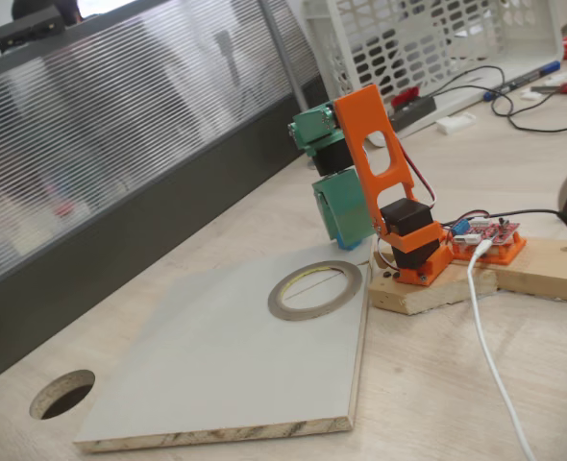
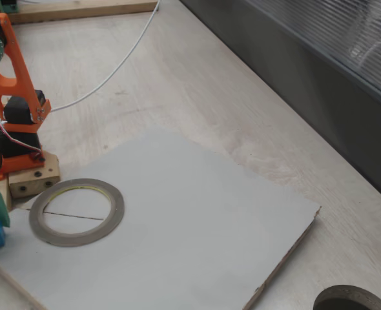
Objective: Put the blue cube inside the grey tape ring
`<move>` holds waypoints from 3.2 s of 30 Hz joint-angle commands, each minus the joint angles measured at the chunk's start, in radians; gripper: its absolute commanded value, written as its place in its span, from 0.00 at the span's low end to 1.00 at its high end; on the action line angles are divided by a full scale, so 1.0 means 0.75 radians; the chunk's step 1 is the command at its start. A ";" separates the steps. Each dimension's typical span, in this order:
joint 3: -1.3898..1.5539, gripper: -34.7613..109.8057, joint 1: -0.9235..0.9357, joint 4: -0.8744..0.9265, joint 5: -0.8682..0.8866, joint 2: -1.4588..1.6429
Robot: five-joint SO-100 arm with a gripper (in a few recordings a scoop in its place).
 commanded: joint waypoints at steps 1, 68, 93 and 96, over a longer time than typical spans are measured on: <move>-0.008 0.47 0.012 -0.016 0.020 0.045; 0.033 0.25 -1.104 -0.016 0.020 0.779; 0.984 0.25 -1.131 -0.571 0.008 1.182; 0.984 0.25 -1.131 -0.575 0.008 1.182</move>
